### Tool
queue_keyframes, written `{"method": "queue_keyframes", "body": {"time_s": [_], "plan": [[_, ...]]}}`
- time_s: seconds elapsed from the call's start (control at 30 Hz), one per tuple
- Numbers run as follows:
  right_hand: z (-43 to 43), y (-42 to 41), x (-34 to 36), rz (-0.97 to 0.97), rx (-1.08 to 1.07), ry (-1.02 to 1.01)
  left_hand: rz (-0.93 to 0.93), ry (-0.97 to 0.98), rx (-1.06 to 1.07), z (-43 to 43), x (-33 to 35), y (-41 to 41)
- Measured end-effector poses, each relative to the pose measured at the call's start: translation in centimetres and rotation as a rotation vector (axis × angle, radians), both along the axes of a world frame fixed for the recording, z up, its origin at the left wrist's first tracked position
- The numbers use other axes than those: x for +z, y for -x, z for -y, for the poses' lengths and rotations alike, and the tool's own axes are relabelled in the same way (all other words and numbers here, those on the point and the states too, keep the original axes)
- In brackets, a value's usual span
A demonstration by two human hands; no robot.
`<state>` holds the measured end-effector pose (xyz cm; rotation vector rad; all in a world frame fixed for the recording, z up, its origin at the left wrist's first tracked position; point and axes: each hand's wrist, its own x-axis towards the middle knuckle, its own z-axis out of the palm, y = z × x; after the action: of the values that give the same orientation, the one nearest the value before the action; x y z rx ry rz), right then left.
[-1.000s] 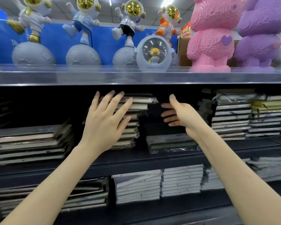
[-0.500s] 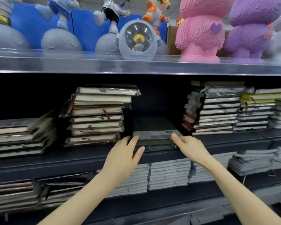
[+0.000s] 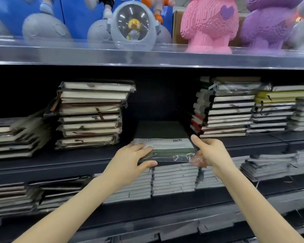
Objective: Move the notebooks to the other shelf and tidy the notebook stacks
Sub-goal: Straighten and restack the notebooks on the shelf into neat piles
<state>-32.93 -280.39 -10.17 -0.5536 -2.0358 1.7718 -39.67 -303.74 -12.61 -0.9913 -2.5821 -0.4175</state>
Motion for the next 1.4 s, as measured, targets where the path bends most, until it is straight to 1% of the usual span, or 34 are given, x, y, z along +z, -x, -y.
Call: {"method": "queue_keyframes", "body": {"time_s": [0.13, 0.27, 0.33, 0.4, 0.47, 0.5, 0.53, 0.57, 0.63, 0.67, 0.73, 0.8, 0.87, 0.97, 1.07, 1.13, 1.23, 1.3, 1.4], "plan": [[0.5, -0.7, 0.2, 0.029, 0.048, 0.121, 0.001, -0.143, -0.042, 0.2, -0.4, -2.2], [0.3, -3.5, 0.1, 0.073, 0.275, 0.202, -0.122, -0.349, -0.088, 1.2, -1.2, -5.3], [0.4, -4.4, 0.1, 0.058, 0.328, 0.216, -0.075, -0.429, -0.102, 1.2, -1.0, -6.5], [0.8, -4.7, -0.1, 0.028, 0.324, 0.266, -0.062, -0.473, -0.108, 1.0, -0.8, -7.0], [1.1, -5.0, -0.6, -0.010, 0.292, 0.315, -0.024, -0.557, -0.043, 0.8, -0.2, -7.3], [1.2, -5.2, -1.0, -0.035, 0.280, 0.333, 0.049, -0.613, 0.025, 0.8, 0.2, -7.4], [1.2, -5.6, -1.5, -0.064, 0.272, 0.349, 0.163, -0.658, 0.095, 0.9, 0.4, -7.5], [1.2, -6.0, -2.0, -0.090, 0.269, 0.359, 0.318, -0.692, 0.151, 1.0, 0.7, -7.7], [1.1, -7.1, -3.0, -0.130, 0.282, 0.359, 0.636, -0.763, 0.184, 1.2, 1.0, -7.9], [1.2, -7.7, -3.6, -0.142, 0.304, 0.355, 0.754, -0.797, 0.167, 1.4, 1.0, -8.0], [1.5, -8.9, -4.6, -0.158, 0.365, 0.331, 0.892, -0.867, 0.104, 1.7, 0.6, -8.3], [1.9, -10.1, -5.7, -0.163, 0.396, 0.280, 0.957, -0.893, 0.045, 2.4, -0.4, -8.8], [2.6, -11.4, -6.7, -0.169, 0.435, 0.265, 0.971, -0.880, -0.023, 3.8, -1.6, -9.4], [5.5, -13.6, -7.6, -0.149, 0.479, 0.316, 0.962, -0.849, -0.117, 7.3, -3.0, -10.8], [10.7, -15.3, -8.3, -0.175, 0.358, 0.316, 0.980, -0.772, -0.224, 11.7, -4.0, -12.9], [14.6, -16.3, -8.9, -0.220, 0.285, 0.330, 0.966, -0.737, -0.244, 15.3, -4.4, -14.2], [20.5, -17.2, -9.0, -0.277, 0.283, 0.304, 0.898, -0.712, -0.247, 21.2, -4.3, -15.0], [24.2, -17.0, -8.1, -0.314, 0.302, 0.276, 0.839, -0.739, -0.243, 24.9, -3.9, -15.3], [29.0, -15.6, -6.1, -0.332, 0.372, 0.249, 0.732, -0.862, -0.200, 29.8, -2.7, -15.6]]}}
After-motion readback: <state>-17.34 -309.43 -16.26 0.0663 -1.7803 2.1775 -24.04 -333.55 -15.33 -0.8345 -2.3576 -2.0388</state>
